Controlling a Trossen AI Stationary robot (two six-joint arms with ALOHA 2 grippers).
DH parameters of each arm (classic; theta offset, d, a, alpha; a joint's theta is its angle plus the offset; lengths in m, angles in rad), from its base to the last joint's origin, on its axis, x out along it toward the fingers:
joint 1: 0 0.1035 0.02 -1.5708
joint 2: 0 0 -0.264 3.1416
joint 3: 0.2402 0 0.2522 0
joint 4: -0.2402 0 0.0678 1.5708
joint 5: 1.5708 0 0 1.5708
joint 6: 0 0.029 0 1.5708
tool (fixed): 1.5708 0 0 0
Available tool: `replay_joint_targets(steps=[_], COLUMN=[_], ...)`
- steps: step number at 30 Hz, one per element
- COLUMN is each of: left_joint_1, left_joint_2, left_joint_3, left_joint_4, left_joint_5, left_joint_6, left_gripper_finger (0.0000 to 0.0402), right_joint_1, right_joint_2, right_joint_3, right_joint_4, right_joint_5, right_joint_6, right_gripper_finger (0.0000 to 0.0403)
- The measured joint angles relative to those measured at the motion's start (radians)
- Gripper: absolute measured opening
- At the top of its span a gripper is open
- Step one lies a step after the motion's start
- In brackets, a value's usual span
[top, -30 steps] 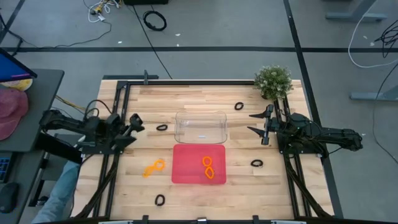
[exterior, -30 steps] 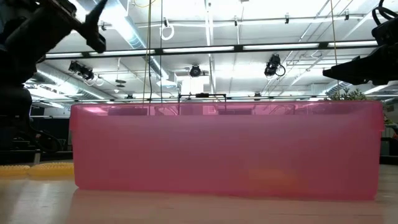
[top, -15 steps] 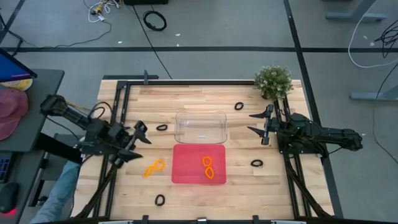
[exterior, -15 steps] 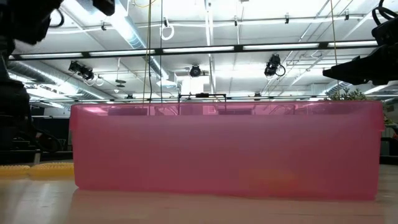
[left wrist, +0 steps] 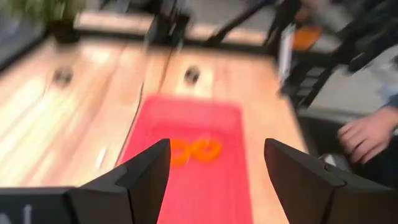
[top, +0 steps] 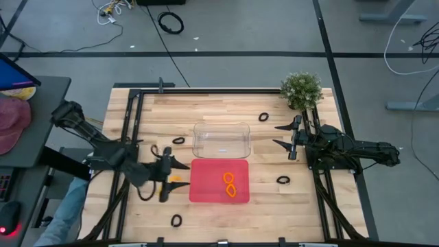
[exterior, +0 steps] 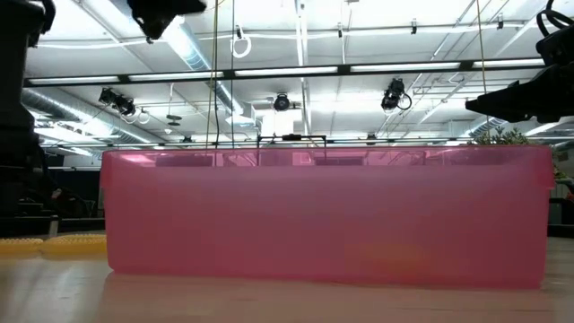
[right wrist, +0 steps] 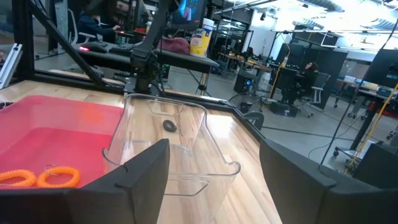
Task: Sort spring keychains
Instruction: Put the orange spring keychain into the pink bin
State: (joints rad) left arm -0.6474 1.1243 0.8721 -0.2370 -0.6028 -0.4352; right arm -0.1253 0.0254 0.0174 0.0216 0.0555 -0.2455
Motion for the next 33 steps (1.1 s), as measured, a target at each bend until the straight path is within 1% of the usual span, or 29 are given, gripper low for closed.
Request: replay_joint_targets(steps=[4, 7, 9, 13, 15, 18, 22, 30, 33], left_joint_1=[-0.008, -0.007, -0.005, 0.006, 0.009, 0.018, 0.023, 0.065, 0.079], left_joint_2=[0.107, 0.174, 0.208, 0.256, 0.272, 0.295, 0.332, 0.428, 0.456], left_joint_3=[0.114, 0.164, 0.177, 0.177, 0.177, 0.177, 0.176, 0.176, 0.176], left_joint_4=[-0.270, -0.412, -0.475, -0.577, -0.636, -0.695, -0.747, -0.756, -0.758], left_joint_5=[-0.011, -0.010, -0.005, 0.004, 0.023, 0.073, 0.102, 0.257, 0.267], left_joint_6=[-0.193, -0.337, -0.422, -0.483, -0.551, -0.661, -0.757, -0.822, -0.828], left_gripper_finger=[0.0261, 0.0261, 0.0261, 0.0261, 0.0261, 0.0261, 0.0261, 0.0261, 0.0261], right_joint_1=[0.000, 0.000, 0.000, 0.000, 0.000, 0.000, 0.000, 0.000, 0.000], right_joint_2=[0.000, 0.000, 0.000, 0.000, 0.000, 0.000, 0.000, 0.000, 0.000], right_joint_3=[0.000, 0.000, 0.000, 0.000, 0.000, 0.000, 0.000, 0.000, 0.000], right_joint_4=[0.000, 0.000, 0.000, 0.000, 0.000, 0.000, 0.000, 0.000, 0.000], right_joint_5=[0.000, 0.000, 0.000, 0.000, 0.000, 0.000, 0.000, 0.000, 0.000], right_joint_6=[0.000, 0.000, 0.000, 0.000, 0.000, 0.000, 0.000, 0.000, 0.000], right_gripper_finger=[0.0254, 0.0254, 0.0254, 0.0254, 0.0254, 0.0254, 0.0254, 0.0254, 0.0254])
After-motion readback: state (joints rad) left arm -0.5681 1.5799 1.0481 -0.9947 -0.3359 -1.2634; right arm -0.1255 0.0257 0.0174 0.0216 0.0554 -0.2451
